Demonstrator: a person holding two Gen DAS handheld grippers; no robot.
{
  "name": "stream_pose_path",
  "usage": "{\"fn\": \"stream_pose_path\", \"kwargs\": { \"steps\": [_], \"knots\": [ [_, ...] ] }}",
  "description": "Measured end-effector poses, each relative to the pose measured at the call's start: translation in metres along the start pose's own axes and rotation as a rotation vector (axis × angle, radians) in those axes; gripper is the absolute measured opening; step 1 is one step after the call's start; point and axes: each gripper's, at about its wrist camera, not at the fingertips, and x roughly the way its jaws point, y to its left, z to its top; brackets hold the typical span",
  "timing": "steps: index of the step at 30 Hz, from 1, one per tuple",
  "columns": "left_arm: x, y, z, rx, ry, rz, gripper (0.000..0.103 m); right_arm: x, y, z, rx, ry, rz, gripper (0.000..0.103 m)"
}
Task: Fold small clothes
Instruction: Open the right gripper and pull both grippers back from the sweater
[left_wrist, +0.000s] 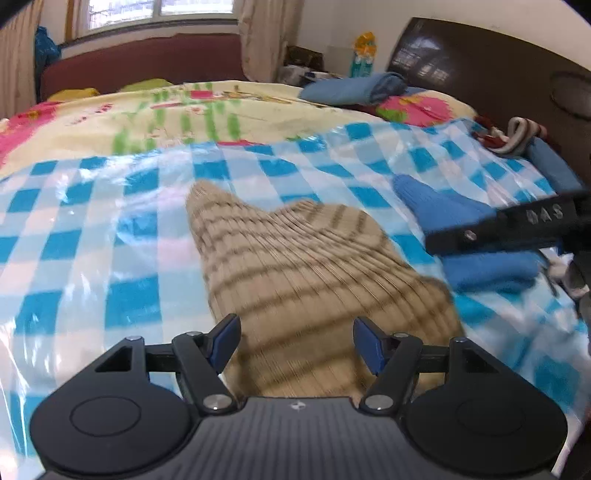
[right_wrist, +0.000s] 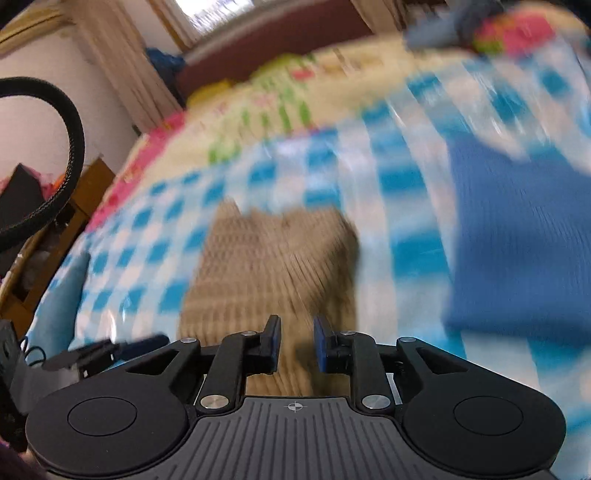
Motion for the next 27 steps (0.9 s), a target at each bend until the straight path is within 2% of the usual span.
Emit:
{"fn": "stream_pose_path", "kwargs": {
  "steps": [3,5,6,7,10,13,17,21,27],
  "knots": [
    [0.024,0.006,0.008,-0.021,0.028,0.04,0.07,0.039,0.001,0.011,-0.016,-0.007,0.008,0.023],
    [0.036,0.007,0.007,-0.019,0.051,0.06,0.072,0.069,-0.002,0.009,-0.03,0.044,-0.065,0.022],
    [0.041,0.007,0.007,-0.018,0.062,0.059,0.074,0.082,-0.007,0.008,-0.041,0.071,-0.103,0.014],
    [0.043,0.007,0.005,-0.019,0.07,0.058,0.074,0.087,-0.014,0.005,-0.036,0.07,-0.111,0.014],
    [0.051,0.008,0.003,-0.029,0.087,0.062,0.076,0.085,-0.031,0.003,0.035,0.064,-0.095,0.013],
    [0.053,0.008,0.003,-0.047,0.099,0.065,0.078,0.079,-0.032,-0.002,0.038,0.06,-0.119,0.013],
    [0.047,0.004,0.005,-0.05,0.109,0.086,0.077,0.061,-0.013,-0.004,-0.003,0.039,-0.169,0.014],
    [0.038,-0.001,0.003,-0.043,0.112,0.107,0.077,0.04,-0.001,-0.011,-0.012,0.013,-0.166,0.025],
    [0.03,-0.007,-0.006,-0.037,0.123,0.121,0.077,0.015,0.008,-0.041,-0.03,0.011,-0.173,0.025]
  ]
}}
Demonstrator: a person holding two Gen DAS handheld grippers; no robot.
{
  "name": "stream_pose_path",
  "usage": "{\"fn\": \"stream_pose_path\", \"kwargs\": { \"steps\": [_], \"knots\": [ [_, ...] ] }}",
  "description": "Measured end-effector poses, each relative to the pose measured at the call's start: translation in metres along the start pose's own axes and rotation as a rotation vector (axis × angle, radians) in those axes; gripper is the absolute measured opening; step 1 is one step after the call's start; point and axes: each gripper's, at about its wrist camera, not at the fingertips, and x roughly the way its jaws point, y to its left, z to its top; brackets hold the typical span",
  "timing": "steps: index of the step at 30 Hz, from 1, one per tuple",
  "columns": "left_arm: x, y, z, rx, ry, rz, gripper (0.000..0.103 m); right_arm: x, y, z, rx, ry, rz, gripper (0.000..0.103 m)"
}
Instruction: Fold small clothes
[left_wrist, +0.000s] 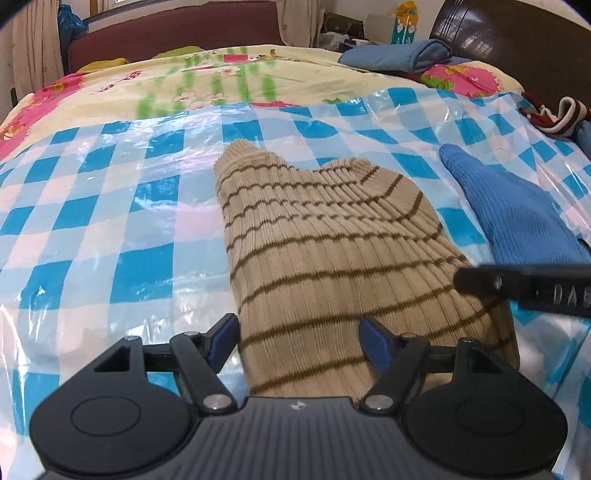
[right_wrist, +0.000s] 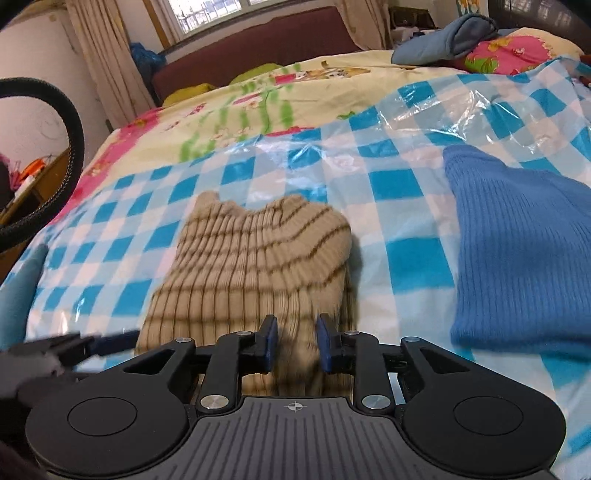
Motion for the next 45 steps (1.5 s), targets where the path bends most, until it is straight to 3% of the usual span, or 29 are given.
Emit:
{"fn": "stream_pose_path", "kwargs": {
  "steps": [4,16,25,30,36,45],
  "knots": [
    [0.006,-0.001,-0.007,0.002,0.043,0.012,0.077,0.012,-0.009,-0.011,0.046,0.061,-0.038,0.03],
    [-0.024,-0.01,-0.028,0.0,0.037,0.027,0.078,-0.04,0.015,-0.042,0.061,-0.002,-0.012,0.031],
    [-0.049,-0.005,-0.041,-0.053,0.033,0.02,0.091,-0.07,0.035,-0.056,0.042,-0.041,-0.008,0.04],
    [-0.059,-0.009,-0.046,-0.033,0.016,0.052,0.103,-0.071,0.04,-0.062,0.059,-0.047,-0.019,0.041],
    [-0.067,-0.005,-0.05,-0.055,-0.021,0.072,0.103,-0.071,0.036,-0.073,0.095,-0.041,-0.019,0.041],
    [-0.064,-0.012,-0.055,-0.044,-0.013,0.09,0.103,-0.063,0.03,-0.083,0.117,-0.015,-0.044,0.042]
  ]
}}
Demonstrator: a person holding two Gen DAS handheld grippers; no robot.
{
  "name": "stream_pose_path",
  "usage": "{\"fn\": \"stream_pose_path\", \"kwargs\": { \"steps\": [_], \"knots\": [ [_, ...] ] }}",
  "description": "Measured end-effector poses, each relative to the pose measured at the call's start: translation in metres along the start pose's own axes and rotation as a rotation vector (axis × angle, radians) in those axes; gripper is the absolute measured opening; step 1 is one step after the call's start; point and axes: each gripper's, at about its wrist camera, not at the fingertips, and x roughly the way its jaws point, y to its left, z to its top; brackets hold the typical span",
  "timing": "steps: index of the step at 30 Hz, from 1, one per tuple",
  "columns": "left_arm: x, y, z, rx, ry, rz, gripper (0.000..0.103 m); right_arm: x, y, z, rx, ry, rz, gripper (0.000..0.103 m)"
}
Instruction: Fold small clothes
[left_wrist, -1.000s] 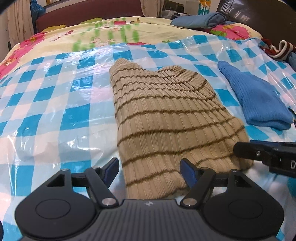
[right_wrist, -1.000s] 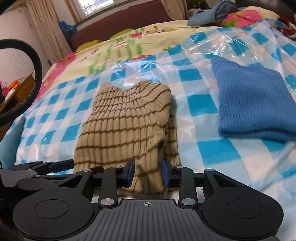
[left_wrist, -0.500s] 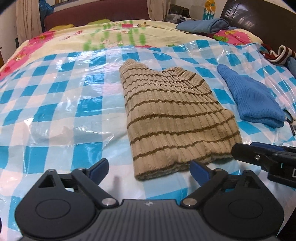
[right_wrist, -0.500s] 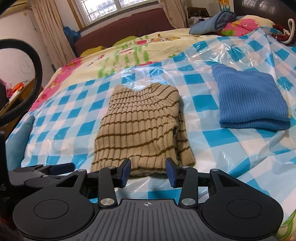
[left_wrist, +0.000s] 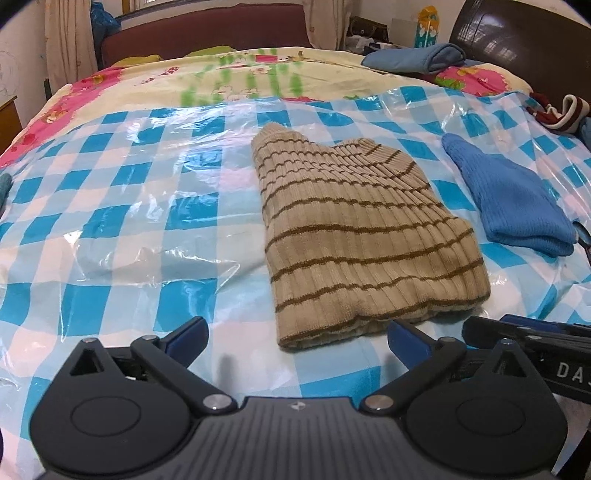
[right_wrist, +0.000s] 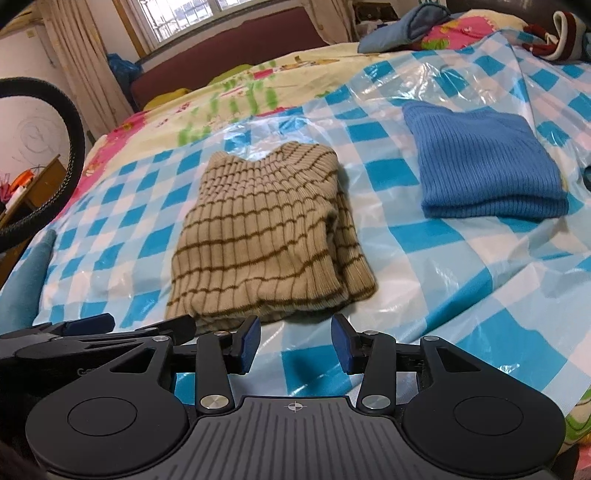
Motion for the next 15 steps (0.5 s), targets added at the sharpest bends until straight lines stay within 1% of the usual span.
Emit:
{"fn": "stream_pose_path", "kwargs": {
  "steps": [3,8,15],
  "knots": [
    [0.0012,-0.0022,-0.0016,0.015,0.0,0.018,0.103,0.0011,-0.0011,-0.0013,0.002,0.002,-0.001,0.042],
    [0.0065,-0.0026,-0.0041,0.01,0.037,0.014,0.103,0.0056,-0.0019,-0.004,0.003,0.015,-0.007,0.043],
    [0.0047,-0.0013,-0.0039,0.003,0.03,0.016,0.103,0.0076,-0.0038,-0.0061,0.001,0.018,-0.028,0.043]
  ]
}}
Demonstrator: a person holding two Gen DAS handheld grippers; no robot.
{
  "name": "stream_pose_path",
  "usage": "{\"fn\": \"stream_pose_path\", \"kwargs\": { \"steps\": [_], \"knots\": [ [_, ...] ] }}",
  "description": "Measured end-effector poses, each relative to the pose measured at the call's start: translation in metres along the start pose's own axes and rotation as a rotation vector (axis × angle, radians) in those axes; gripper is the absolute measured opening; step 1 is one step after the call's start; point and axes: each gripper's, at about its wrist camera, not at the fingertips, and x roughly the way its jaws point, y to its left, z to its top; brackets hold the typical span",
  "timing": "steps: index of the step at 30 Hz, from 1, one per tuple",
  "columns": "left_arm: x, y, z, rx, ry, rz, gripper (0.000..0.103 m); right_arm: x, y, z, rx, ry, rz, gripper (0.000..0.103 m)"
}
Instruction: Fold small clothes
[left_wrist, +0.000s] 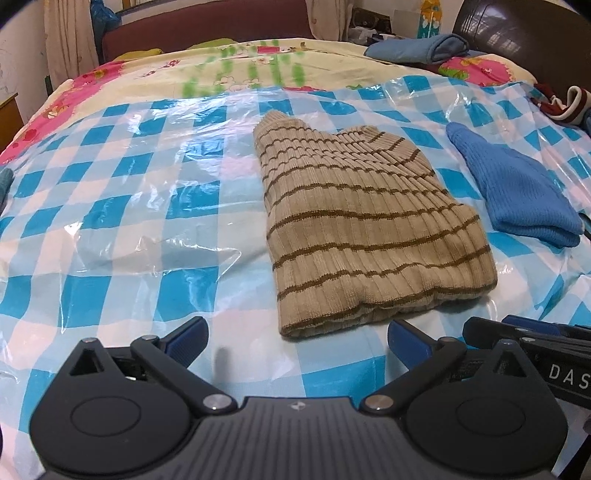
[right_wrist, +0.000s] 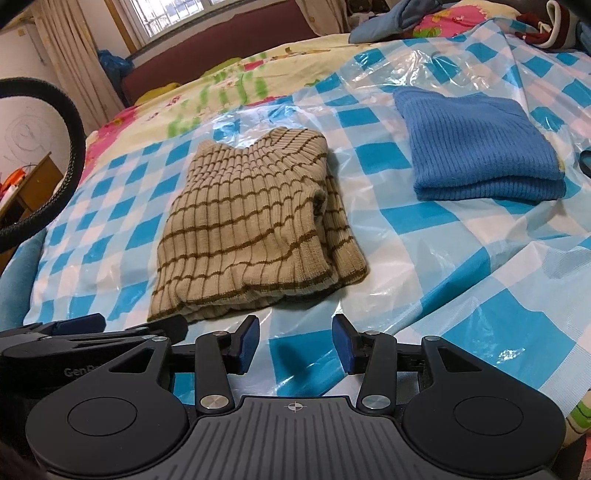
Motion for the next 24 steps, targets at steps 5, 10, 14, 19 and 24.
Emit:
{"fn": "stream_pose_path", "kwargs": {
  "steps": [5,10,14,19,24],
  "knots": [
    [0.0004,0.0002,-0.0012,-0.01,0.016,0.006,0.103,0.0015,0.001,-0.0024,-0.011,0.003,-0.012,0.045],
    [-0.0035,0.0004,-0.0012,-0.015,0.009,0.007,0.103,0.0003,0.0017,-0.0022,-0.015,-0.005,-0.015,0.045],
    [-0.0066,-0.0011,-0.0013,-0.012,0.002,0.008,0.103,0.0001,0.0002,-0.0026,-0.006,-0.004,-0.016,0.045],
    [-0.0055,-0.0011,-0.0022,-0.015,0.013,0.012,0.103,-0.0004,0.0001,-0.0036,-0.004,-0.005,-0.016,0.045],
    [-0.0048,-0.0003,-0.0036,-0.023,0.017,0.015,0.103,-0.0002,0.0001,-0.0048,0.002,-0.003,-0.011,0.045]
  ]
}}
